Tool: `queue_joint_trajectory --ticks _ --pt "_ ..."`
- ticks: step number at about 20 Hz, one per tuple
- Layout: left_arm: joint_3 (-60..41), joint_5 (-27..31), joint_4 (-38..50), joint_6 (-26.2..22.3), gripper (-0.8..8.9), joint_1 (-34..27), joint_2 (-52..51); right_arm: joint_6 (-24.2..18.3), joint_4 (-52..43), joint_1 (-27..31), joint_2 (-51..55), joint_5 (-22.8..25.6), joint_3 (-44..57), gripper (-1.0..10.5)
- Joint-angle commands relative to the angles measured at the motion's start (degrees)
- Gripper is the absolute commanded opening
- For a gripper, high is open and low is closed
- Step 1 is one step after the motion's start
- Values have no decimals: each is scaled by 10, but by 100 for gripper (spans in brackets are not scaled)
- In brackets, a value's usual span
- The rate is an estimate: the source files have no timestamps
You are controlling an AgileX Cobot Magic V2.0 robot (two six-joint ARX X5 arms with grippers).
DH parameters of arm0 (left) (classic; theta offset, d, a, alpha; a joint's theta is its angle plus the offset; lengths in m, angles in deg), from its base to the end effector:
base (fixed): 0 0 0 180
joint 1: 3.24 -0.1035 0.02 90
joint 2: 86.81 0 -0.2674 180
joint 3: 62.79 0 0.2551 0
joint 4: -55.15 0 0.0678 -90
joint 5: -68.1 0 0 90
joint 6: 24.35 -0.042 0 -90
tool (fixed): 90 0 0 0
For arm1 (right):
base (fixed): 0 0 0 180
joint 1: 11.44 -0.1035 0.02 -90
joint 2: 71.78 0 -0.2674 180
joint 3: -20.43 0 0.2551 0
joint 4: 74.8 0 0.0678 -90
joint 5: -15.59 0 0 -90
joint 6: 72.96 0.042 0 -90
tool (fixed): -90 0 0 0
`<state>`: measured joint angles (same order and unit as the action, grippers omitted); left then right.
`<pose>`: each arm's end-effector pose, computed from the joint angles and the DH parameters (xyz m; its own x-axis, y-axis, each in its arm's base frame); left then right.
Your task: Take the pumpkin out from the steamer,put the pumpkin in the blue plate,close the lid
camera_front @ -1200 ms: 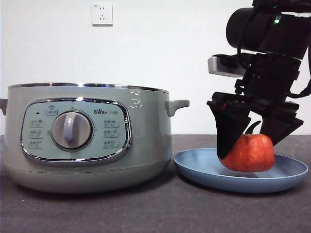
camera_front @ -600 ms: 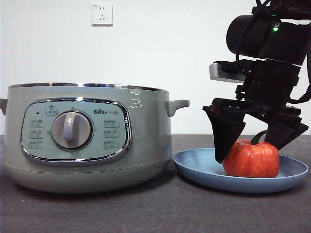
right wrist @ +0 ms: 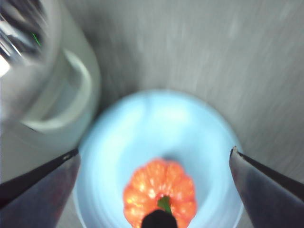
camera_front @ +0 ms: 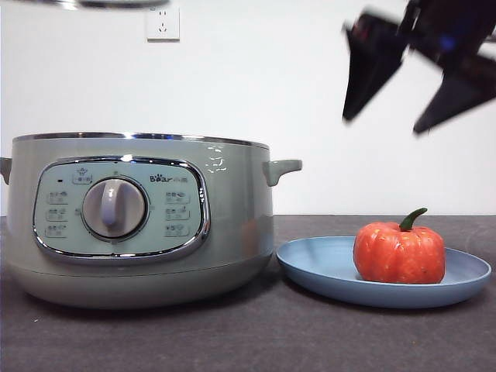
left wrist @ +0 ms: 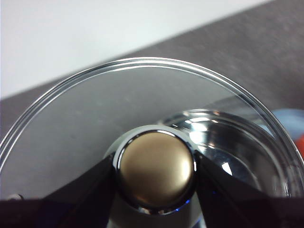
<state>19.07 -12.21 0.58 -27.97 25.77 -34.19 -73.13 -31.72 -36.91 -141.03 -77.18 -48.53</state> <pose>0.1599 -0.0806 0.3939 0.8608 -0.2849 -0.4217 0.3679 0.9209 0.1289 0.2340 0.1137 0.2769 0.6347 0.3559 -0.6859 -0.4631 0.8858 0.0310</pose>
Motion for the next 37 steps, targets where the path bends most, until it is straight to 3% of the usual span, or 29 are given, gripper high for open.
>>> queue_joint_trajectory --ticks 1,9,17,28,37 --pt "4 -14 43 19 -9 0 26 8 -4 0 45 2 1 536" --pt "4 -80 99 36 -9 4 136 8 -5 0 141 2 0 535" --pt "4 -85 109 39 -9 22 213 8 -4 0 156 2 0 535" --pt "2 -101 89 41 -9 25 236 8 -5 0 156 3 0 534" --pt "-54 -104 141 56 -9 25 238 7 -5 0 156 3 0 534"
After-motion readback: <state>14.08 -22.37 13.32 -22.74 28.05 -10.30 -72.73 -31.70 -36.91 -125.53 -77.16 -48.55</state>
